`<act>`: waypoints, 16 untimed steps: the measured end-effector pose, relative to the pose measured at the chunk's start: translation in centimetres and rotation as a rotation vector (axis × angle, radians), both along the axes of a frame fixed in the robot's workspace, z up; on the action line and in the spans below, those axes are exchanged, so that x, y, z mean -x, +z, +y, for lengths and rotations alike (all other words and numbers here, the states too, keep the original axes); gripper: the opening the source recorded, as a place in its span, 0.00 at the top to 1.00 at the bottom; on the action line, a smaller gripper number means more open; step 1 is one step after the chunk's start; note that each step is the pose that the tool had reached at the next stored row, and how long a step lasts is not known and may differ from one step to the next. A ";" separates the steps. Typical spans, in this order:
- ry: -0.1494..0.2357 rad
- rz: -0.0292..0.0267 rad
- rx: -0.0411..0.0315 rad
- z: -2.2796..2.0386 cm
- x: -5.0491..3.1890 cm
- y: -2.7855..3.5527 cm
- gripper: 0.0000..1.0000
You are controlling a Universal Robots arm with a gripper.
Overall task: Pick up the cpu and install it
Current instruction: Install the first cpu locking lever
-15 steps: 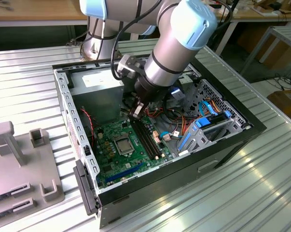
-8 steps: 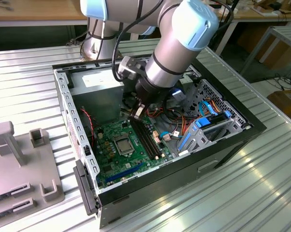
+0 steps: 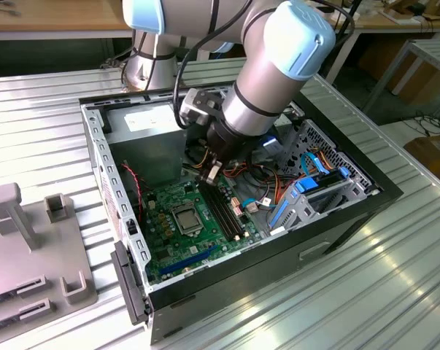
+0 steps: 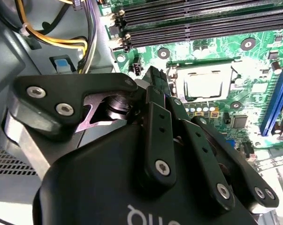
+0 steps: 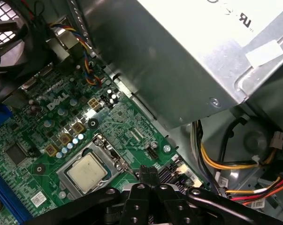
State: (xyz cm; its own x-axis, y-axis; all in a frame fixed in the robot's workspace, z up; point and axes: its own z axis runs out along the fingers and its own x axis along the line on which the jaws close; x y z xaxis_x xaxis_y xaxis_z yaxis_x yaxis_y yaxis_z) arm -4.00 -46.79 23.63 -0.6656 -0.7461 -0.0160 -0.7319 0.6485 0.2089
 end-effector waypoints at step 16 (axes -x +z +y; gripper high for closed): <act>0.063 0.0000 0.0050 -1.34 0.00 0.00 0.89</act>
State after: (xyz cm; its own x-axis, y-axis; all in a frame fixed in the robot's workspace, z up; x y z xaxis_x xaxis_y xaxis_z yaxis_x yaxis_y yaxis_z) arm -4.00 -48.13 23.63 -0.6174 -0.7866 -0.0121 -0.7713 0.6022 0.2058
